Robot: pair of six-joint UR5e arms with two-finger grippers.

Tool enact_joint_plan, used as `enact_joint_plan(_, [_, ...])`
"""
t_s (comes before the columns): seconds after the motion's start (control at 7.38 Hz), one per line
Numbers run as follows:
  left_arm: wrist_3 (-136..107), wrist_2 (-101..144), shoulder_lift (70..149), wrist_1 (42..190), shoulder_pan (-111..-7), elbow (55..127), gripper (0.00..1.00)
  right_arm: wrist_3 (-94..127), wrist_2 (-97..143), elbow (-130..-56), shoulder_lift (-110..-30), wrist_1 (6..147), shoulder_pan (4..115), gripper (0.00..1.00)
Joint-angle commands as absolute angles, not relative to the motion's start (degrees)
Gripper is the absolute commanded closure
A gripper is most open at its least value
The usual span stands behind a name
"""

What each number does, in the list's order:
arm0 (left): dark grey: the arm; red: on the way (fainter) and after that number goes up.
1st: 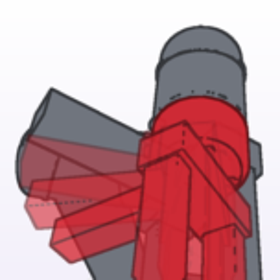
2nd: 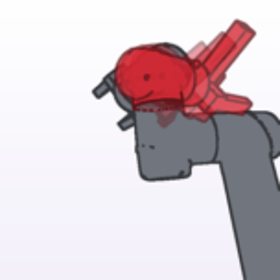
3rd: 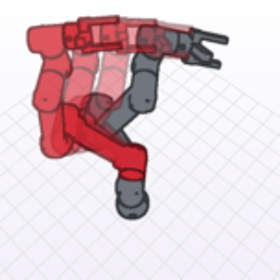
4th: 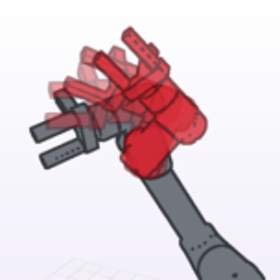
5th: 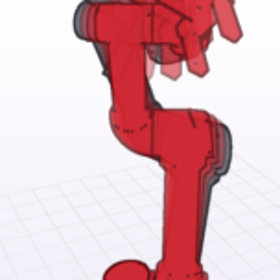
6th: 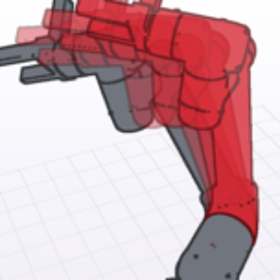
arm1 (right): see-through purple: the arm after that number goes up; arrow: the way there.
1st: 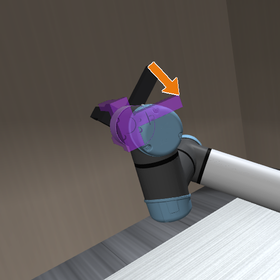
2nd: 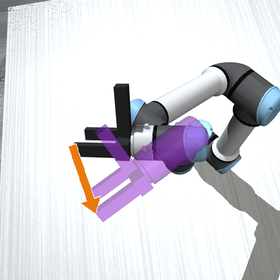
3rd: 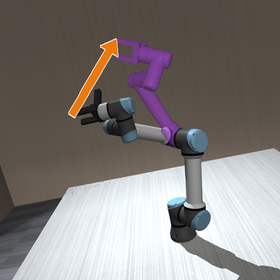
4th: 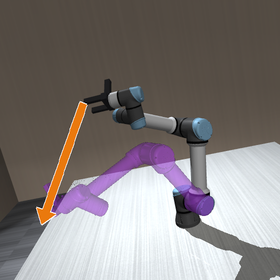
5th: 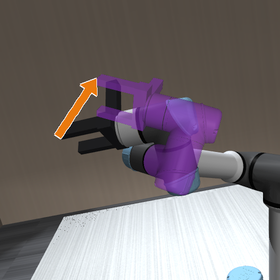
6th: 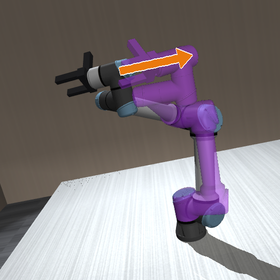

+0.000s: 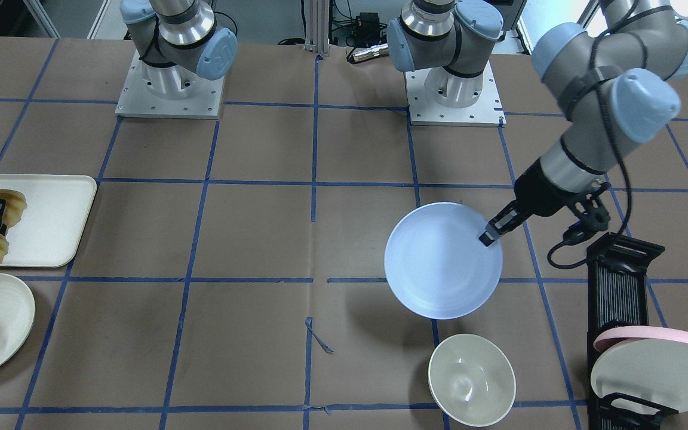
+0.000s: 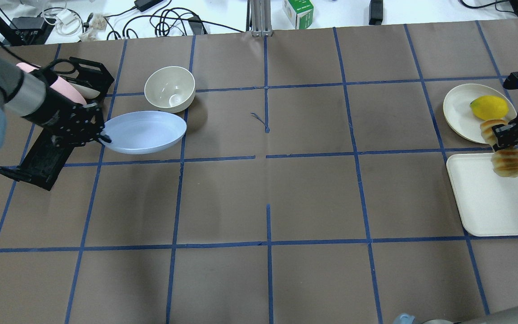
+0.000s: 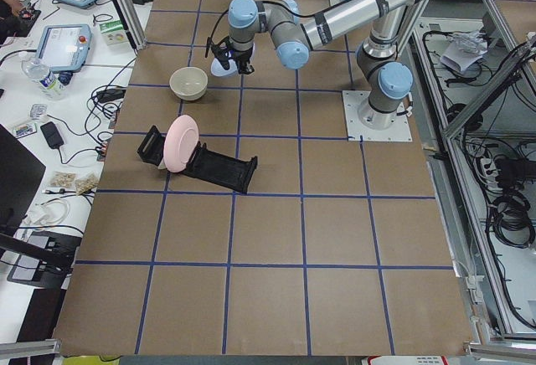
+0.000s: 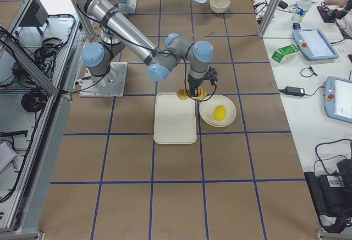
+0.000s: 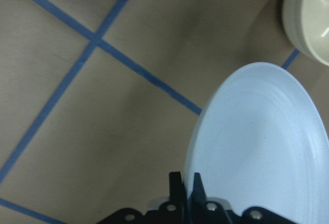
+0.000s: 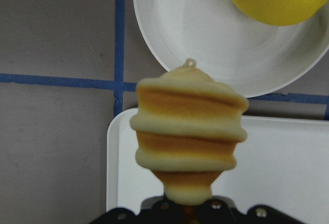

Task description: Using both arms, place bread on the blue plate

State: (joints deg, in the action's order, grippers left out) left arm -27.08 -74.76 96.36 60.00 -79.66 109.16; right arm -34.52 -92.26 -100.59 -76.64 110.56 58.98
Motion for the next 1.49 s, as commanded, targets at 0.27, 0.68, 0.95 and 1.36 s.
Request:
enact_joint_plan(0.27, [-44.6,-74.3,104.5,22.1,-92.2,122.6,1.0,-21.2,-91.4,-95.5,-76.6,105.1,70.7,1.0])
enact_joint_plan(0.68, [-44.4,-74.0,112.5,12.8,-97.6,122.3,1.0,-9.6,-88.7,-96.3,-77.2,105.2,78.8,1.0])
enact_joint_plan(0.95, [-45.1,-74.2,114.3,11.8,-98.8,122.7,0.01,-1.4,-86.3,-96.4,-76.7,105.6,85.0,1.0])
enact_joint_plan(1.36, [-41.7,-74.2,109.9,24.7,-98.8,116.2,0.0,-0.1,-81.7,-96.0,-73.1,111.0,92.3,1.0])
